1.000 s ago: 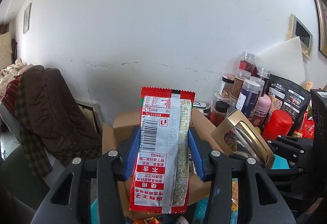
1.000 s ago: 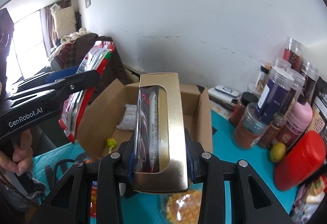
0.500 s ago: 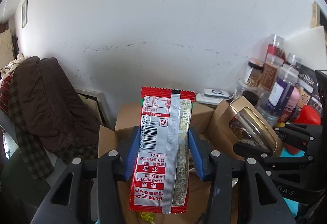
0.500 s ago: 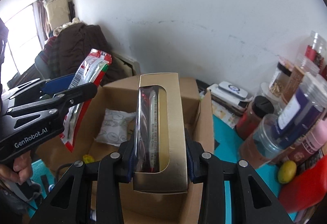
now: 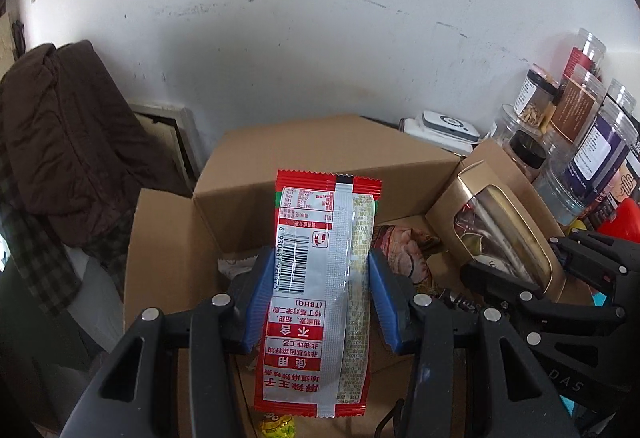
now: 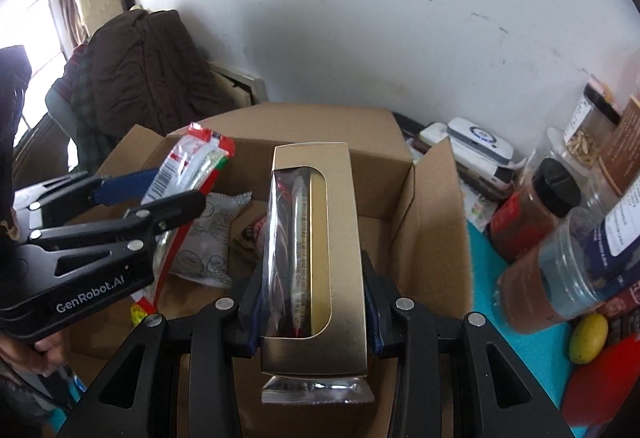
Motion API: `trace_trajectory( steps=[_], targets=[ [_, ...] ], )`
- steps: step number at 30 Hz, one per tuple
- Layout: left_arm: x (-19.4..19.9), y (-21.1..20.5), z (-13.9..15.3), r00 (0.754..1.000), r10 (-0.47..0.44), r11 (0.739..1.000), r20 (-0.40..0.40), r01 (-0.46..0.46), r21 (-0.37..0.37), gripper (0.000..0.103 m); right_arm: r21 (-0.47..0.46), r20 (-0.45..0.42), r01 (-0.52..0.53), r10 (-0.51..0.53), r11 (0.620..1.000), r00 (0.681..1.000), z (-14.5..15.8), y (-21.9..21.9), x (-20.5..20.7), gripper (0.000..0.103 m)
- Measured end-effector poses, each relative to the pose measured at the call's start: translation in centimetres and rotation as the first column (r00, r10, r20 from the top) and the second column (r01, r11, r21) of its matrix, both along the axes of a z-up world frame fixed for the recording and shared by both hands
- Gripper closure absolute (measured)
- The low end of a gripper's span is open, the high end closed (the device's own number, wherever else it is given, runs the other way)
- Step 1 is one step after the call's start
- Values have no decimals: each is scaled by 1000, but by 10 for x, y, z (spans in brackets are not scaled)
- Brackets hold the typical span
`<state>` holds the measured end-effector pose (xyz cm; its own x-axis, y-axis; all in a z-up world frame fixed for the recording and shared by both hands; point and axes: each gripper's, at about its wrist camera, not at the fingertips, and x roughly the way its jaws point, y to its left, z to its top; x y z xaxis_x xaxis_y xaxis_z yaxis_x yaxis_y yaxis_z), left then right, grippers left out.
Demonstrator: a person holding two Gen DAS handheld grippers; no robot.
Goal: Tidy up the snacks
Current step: 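Lower both items into the box and open both tools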
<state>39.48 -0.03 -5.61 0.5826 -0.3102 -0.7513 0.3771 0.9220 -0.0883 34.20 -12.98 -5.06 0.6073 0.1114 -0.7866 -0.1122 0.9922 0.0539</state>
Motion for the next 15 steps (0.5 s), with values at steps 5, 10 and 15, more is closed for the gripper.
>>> trace_trajectory(
  steps=[5, 10, 15],
  targets=[
    [4, -2, -5, 1000, 15, 999, -28, -14, 30, 56, -13, -26, -9, 8, 1000, 1000, -2, 4, 5, 64],
    [5, -4, -12, 998, 58, 994, -40, -53, 97, 55, -61, -7, 11, -11, 998, 1000, 4, 5, 3, 48],
    [-1, -2, -6, 998, 50, 994, -24, -48, 100, 53, -98, 15, 7, -6, 995, 1000, 12, 9, -6, 46]
  ],
)
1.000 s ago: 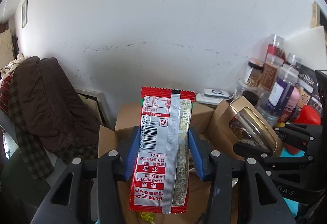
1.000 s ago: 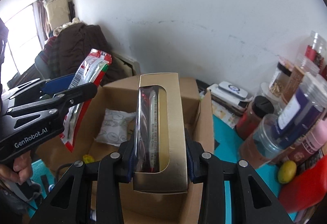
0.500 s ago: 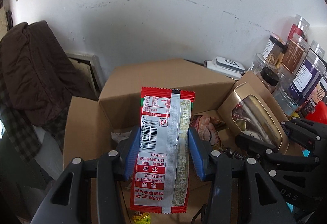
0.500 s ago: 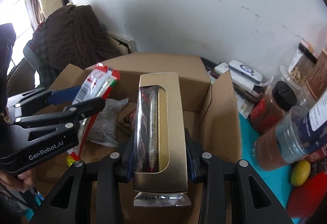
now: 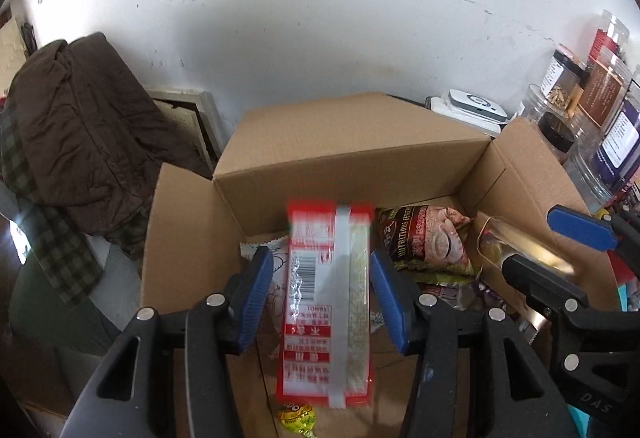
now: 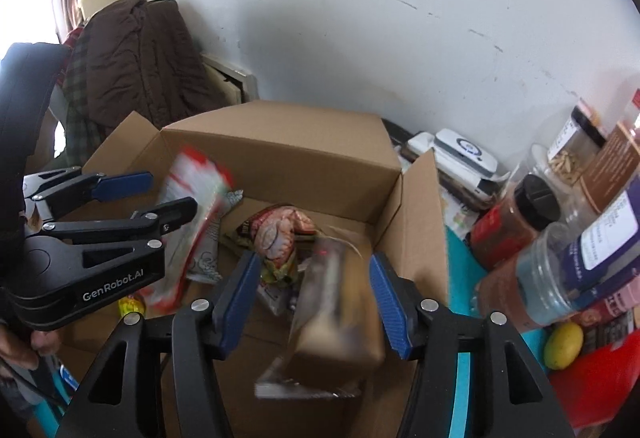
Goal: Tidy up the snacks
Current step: 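Lower both items into the box and open both tools, then withdraw both tools up and away from the box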
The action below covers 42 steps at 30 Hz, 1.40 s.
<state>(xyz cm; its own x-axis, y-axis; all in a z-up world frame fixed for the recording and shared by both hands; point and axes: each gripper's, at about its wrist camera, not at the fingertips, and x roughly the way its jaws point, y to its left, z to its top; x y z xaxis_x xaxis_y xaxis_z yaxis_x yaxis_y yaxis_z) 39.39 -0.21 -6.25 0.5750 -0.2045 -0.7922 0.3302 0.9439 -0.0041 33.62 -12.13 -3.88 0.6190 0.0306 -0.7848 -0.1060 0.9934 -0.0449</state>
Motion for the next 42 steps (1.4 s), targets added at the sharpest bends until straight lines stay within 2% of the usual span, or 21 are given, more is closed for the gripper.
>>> trace_trajectory(
  steps=[9, 26, 33, 42],
  targets=[
    [-18, 4, 33, 998, -5, 999, 55, 7, -36, 53, -7, 59, 23, -22, 1000, 998, 30, -3, -19, 46],
    [-93, 18, 130, 972, -14, 994, 235, 39, -106, 52, -5, 241, 41, -38, 999, 970, 116, 3, -89, 46],
    [-136, 27, 150, 958, -19, 992, 287, 55, -116, 52, -4, 286, 42, -39, 999, 957, 132, 9, -126, 46],
    [-190, 37, 149, 950, -26, 991, 312, 65, -115, 52, 17, 300, 31, -35, 999, 953, 128, 20, -174, 46]
  ],
)
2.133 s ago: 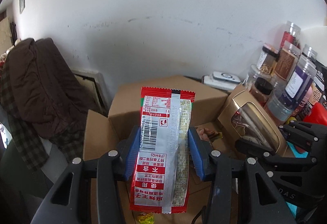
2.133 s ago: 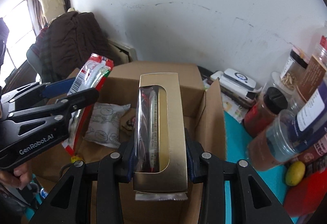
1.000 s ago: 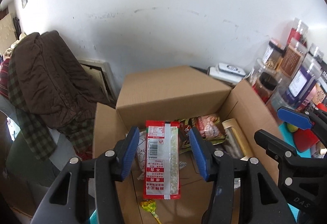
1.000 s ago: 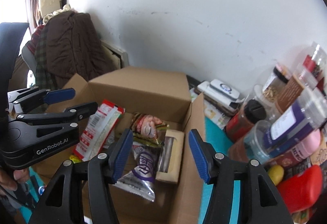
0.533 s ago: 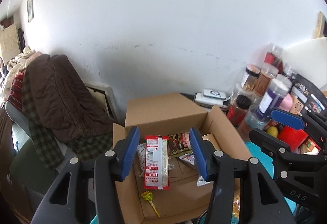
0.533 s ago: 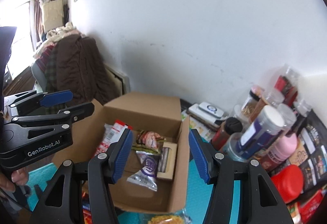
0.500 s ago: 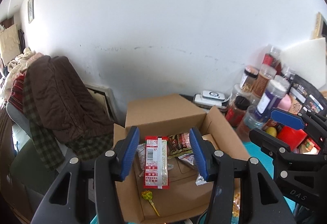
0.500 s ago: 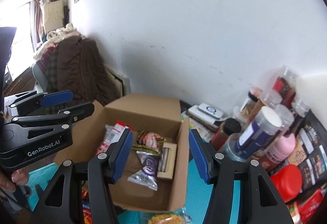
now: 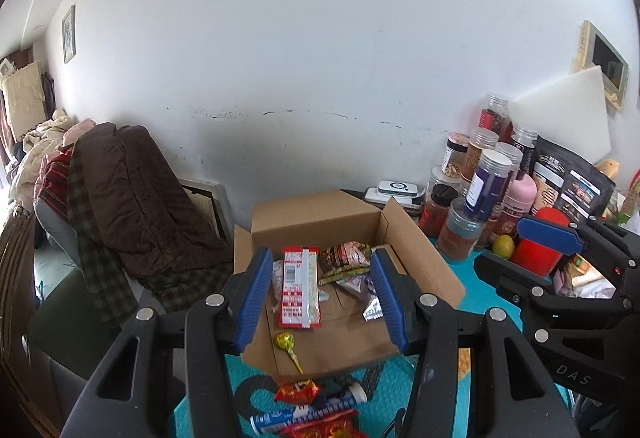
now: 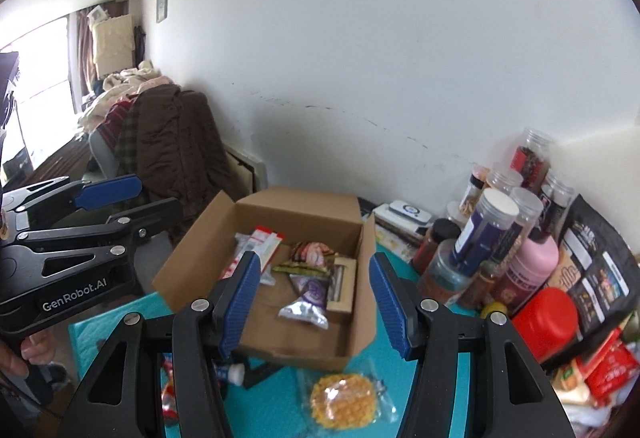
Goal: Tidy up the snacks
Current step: 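Withdraw both tools up and away from the box, then grasp the red-gold snack bag with the left tool while the right tool grasps the waffle bag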
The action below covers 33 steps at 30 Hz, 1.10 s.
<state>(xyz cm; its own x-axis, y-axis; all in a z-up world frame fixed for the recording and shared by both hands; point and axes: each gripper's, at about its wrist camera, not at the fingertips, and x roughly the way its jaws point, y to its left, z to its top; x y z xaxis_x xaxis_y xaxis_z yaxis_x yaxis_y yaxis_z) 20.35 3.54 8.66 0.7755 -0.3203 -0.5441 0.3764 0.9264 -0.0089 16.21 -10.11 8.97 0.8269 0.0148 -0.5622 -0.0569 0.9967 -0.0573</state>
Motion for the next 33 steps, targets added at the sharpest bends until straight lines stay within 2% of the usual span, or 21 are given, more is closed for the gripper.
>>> trace_trajectory(
  steps=[1, 3, 4, 5, 9, 13, 21, 26, 33],
  targets=[
    [-6, 1, -2, 1000, -4, 1000, -1, 4, 0, 52, 4, -1, -1, 1, 1000, 1000, -2, 2, -7, 46],
    [-18, 3, -5, 1000, -11, 1000, -3, 11, 3, 43, 13, -4, -3, 4, 1000, 1000, -6, 5, -17, 46],
    [-23, 4, -8, 1000, -12, 1000, -1, 12, 5, 32, 19, -8, -5, 5, 1000, 1000, -9, 7, -23, 46],
    [-31, 6, -10, 1000, -11, 1000, 9, 11, 6, 31, 25, -13, -5, 6, 1000, 1000, -13, 8, -29, 46],
    [-52, 8, -18, 1000, -24, 999, 16, 24, 23, 31, 36, -28, -1, 2, 999, 1000, -25, 12, -47, 46],
    [-67, 14, -29, 999, -35, 999, -3, 35, 16, 31, 51, -39, 4, -2, 999, 999, -37, 15, -64, 40],
    [-92, 21, -51, 1000, -5, 1000, 5, 5, 24, 31, 54, -59, 32, -29, 998, 998, -62, 19, -91, 36],
    [-100, 25, -71, 1000, 2, 1000, -29, -2, -5, 31, 63, -87, 38, -32, 997, 996, -80, 19, -99, 36],
    [-103, 21, -102, 997, 19, 1000, -79, -18, 10, 31, 82, -127, 50, -40, 995, 991, -107, 17, -103, 36]
  ],
)
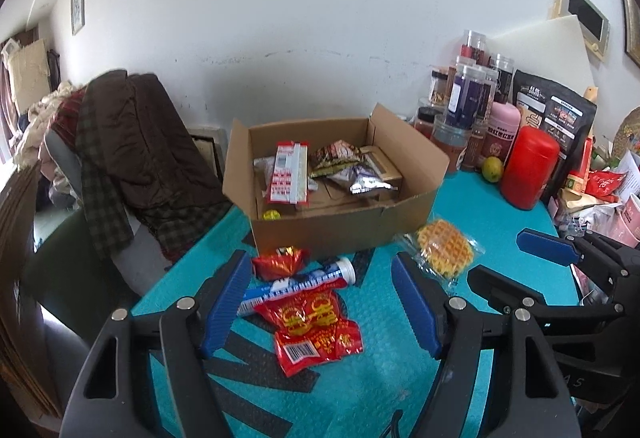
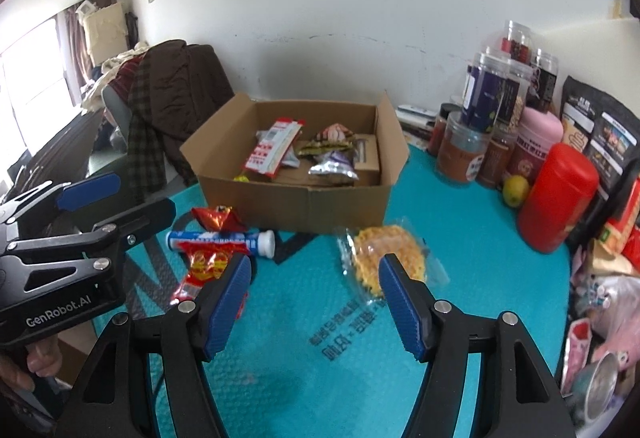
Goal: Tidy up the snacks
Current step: 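Grasp the red-gold snack bag with the left tool while the right tool grasps the waffle bag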
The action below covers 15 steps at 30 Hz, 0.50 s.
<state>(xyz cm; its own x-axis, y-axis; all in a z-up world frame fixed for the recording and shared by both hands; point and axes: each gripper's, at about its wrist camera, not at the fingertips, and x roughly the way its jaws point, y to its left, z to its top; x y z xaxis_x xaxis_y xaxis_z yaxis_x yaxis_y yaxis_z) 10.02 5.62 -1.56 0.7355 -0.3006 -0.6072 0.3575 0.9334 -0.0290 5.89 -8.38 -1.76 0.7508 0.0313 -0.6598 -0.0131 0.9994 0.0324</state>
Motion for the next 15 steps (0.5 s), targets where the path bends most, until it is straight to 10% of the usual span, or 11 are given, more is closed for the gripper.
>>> trace_trajectory(
  steps=[15],
  targets=[
    [33, 3, -71, 978, 98, 994, -183, -105, -28, 31, 53, -81, -18, 23, 998, 996, -47, -13, 23, 31]
  ],
)
